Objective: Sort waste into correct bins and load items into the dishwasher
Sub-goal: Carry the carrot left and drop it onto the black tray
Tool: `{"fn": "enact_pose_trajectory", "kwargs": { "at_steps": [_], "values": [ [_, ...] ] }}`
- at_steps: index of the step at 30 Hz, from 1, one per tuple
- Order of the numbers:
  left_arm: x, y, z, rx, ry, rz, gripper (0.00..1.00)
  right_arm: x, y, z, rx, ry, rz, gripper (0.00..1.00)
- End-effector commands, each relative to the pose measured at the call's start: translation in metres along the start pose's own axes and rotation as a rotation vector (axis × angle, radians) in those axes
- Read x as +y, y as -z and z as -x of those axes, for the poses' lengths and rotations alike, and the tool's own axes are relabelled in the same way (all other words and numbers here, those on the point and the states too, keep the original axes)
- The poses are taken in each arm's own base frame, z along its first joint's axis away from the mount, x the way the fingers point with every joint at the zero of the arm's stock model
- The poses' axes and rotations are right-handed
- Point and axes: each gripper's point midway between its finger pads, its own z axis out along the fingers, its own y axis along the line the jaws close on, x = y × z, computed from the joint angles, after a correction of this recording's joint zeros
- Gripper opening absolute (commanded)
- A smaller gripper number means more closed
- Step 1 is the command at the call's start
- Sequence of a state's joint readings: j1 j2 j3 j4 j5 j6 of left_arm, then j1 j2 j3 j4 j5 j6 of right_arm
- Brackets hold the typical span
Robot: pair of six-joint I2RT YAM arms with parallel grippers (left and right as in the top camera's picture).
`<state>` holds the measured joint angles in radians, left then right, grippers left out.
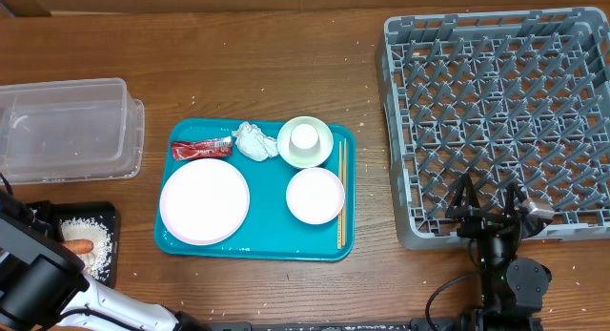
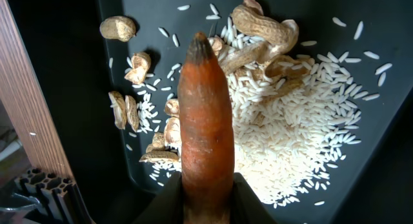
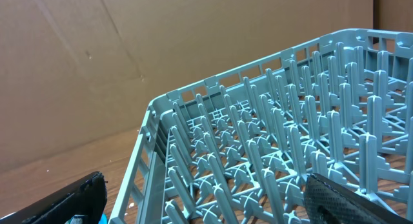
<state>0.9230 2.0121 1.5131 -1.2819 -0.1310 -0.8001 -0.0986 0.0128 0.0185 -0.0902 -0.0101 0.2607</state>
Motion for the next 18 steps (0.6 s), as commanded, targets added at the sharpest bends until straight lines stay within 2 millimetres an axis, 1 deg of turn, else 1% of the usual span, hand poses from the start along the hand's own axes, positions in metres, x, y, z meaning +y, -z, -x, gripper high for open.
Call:
{"fn": "enact_pose_trajectory", "kwargs": {
  "at_steps": [1,12,13,15,18],
  "values": [
    [0.0013,0.0054,-0.0001,-0.018,-0.057,-0.009,0.19,-0.0032,0.0000,-0.0002,-0.011,0.006,-0.012,1.00],
    [0.0025,0.0055,0.0043,-0.040,-0.062,0.001,0.25,-0.0032,0.0000,-0.0002,-0.011,0.006,-0.012,1.00],
    [0.0025,0.0055,0.0043,-0.041,-0.062,0.001,0.27,-0.0032,0.0000,-0.0002,-0.011,0.006,-0.012,1.00],
    [0.0021,0.0055,0.0048,-0.042,-0.062,-0.001,0.35,-0.0032,0.0000,-0.0002,-0.011,0.006,-0.012,1.00],
    [0.0006,0.0056,0.0060,-0.048,-0.072,-0.006,0.36,-0.0032,0.0000,-0.0002,-0.011,0.006,-0.012,1.00]
  ]
}}
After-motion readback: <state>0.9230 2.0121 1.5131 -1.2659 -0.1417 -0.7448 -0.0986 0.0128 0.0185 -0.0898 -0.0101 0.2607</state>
